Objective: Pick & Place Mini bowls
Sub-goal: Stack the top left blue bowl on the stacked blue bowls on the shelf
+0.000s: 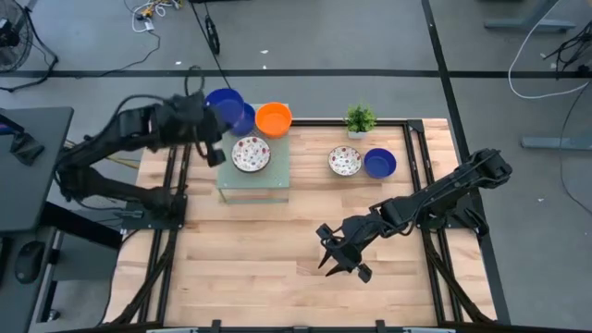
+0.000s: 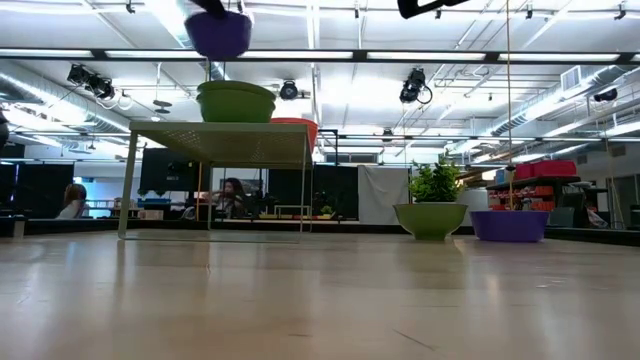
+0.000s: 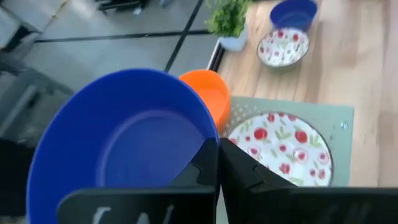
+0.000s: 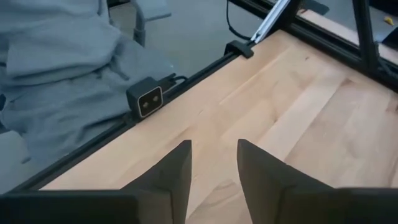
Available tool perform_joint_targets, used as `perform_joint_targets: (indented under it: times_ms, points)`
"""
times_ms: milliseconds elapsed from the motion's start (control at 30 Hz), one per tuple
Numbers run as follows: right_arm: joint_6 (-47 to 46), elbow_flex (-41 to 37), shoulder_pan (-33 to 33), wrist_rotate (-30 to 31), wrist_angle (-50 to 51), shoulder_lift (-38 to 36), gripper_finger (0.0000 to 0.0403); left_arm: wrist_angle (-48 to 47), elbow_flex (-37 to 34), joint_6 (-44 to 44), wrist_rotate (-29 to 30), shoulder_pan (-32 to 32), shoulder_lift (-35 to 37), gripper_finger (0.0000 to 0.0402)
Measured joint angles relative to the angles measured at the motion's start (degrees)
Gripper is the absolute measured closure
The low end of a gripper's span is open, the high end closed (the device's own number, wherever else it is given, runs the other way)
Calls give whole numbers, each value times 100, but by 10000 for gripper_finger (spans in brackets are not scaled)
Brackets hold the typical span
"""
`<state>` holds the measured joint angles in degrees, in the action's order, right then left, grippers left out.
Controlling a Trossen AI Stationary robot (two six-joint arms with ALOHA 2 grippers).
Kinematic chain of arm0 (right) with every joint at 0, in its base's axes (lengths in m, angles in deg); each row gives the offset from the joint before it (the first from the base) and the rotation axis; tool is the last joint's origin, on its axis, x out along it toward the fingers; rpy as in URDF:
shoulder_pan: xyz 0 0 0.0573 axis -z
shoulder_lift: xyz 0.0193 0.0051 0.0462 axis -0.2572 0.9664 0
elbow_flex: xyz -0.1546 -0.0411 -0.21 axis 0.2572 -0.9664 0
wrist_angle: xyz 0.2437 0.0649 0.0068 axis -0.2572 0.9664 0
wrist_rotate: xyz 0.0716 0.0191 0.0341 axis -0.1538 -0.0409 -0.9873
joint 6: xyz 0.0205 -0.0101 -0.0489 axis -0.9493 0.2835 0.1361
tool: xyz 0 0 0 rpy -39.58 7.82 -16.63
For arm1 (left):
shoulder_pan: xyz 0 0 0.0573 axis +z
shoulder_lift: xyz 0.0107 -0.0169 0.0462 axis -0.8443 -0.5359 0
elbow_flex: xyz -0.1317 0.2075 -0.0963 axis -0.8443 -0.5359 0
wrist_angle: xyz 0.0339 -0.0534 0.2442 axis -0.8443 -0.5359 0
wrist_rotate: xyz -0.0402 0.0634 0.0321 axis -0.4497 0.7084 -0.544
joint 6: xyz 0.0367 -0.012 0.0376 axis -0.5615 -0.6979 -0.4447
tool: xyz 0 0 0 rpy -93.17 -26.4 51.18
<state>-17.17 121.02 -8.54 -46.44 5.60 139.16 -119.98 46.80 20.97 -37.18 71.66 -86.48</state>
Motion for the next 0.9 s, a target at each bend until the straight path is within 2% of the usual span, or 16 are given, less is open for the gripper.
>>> perform_joint_targets:
  times_ms: [100,167,233,467,667,900]
  points:
    - [60,0,1,1,-13,0,275,584,-390,-287,-829,724,9,397]
    - [64,0,14,14,-23,0,277,812,-662,-471,-1129,1096,-79,397]
    - [64,0,15,70,-19,0,278,1020,-881,-557,-1308,1390,-225,397]
    - [64,0,15,112,9,0,278,1496,-1379,-601,-1368,2230,-584,395]
    - [-5,0,15,110,18,0,278,1640,-1449,-455,-2104,2612,-709,390]
    - [1,0,15,110,23,0,278,1685,-1447,-297,-2279,2647,-812,393]
